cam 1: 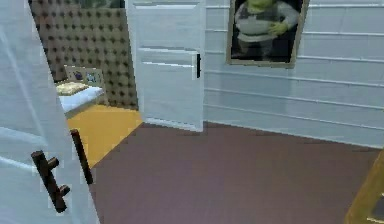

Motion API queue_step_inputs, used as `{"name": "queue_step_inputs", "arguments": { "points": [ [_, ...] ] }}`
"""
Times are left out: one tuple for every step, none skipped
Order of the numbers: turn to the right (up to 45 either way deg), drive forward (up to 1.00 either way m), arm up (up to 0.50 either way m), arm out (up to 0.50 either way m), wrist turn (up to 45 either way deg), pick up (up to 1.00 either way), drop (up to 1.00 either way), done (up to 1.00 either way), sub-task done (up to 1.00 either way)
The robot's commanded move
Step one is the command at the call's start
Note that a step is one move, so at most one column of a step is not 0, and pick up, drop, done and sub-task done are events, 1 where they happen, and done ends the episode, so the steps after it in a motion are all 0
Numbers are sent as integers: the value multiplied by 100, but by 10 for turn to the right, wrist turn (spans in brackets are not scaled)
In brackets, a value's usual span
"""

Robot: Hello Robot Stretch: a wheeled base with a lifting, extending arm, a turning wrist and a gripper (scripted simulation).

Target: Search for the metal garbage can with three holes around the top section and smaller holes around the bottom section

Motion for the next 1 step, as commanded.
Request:
{"name": "queue_step_inputs", "arguments": {
  "points": [
    [150, 0, 0, 0, 0, 0, 0, 0, 0]
  ]
}}
